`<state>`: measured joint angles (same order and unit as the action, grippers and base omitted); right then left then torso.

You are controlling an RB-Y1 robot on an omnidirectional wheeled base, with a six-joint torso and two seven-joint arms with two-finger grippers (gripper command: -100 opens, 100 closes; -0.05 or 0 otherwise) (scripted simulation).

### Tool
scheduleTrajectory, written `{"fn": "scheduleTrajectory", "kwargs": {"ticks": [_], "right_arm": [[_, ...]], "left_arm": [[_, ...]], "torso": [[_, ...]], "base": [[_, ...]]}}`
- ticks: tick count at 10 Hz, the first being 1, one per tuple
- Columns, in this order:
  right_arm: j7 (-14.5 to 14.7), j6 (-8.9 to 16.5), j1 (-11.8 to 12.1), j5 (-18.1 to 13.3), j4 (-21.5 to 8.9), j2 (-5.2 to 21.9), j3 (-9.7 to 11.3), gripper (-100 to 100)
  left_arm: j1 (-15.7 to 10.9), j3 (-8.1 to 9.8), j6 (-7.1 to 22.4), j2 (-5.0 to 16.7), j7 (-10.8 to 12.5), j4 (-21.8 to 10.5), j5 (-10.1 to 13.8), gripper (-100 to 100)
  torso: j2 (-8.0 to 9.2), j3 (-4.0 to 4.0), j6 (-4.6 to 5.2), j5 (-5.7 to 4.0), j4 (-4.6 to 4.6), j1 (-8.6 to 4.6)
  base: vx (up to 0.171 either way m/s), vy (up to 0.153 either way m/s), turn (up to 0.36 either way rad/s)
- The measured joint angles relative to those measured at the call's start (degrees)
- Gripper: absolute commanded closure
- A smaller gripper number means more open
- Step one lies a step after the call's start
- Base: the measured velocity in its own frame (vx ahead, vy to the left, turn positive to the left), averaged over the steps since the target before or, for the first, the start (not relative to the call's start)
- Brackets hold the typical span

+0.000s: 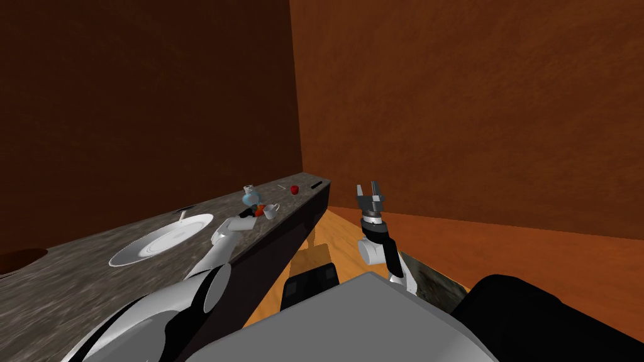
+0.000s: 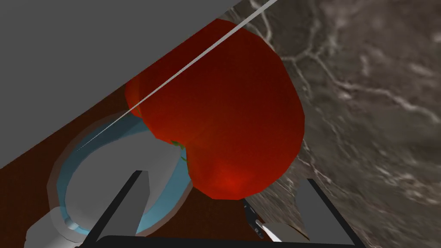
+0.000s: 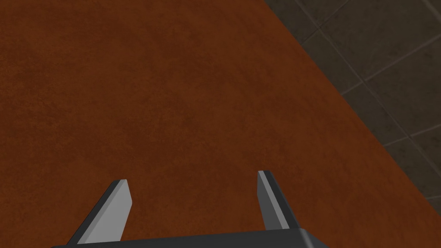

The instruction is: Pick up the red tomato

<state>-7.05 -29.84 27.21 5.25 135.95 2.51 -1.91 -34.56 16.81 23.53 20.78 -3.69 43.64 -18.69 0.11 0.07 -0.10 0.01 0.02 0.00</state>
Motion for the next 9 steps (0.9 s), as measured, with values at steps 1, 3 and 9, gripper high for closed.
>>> {"fn": "scheduleTrajectory", "kwargs": {"ticks": [1,3,9], "right_arm": [[0.0,0.0,0.0,0.0,0.0,0.0,0.0,0],[0.0,0.0,0.0,0.0,0.0,0.0,0.0,0],[0.0,0.0,0.0,0.0,0.0,0.0,0.0,0]], "left_arm": [[-1.8,1.03,-1.1,-0.7,0.4,-2.1,-1.8,-100],[-4.4,1.38,-1.8,-0.6,-0.2,-5.1,-1.6,-100],[-5.6,1.66,-2.7,-0.5,0.3,-8.5,-2.5,100]], "torso": [[0.11,0.05,0.05,-0.01,0.02,0.00],[0.12,0.08,0.02,-0.02,0.05,-0.04],[-0.07,-0.03,-0.02,-0.01,0.01,0.00]], "base": [[-0.083,0.007,-0.048],[-0.031,0.000,0.008],[0.000,0.000,0.000]]}}
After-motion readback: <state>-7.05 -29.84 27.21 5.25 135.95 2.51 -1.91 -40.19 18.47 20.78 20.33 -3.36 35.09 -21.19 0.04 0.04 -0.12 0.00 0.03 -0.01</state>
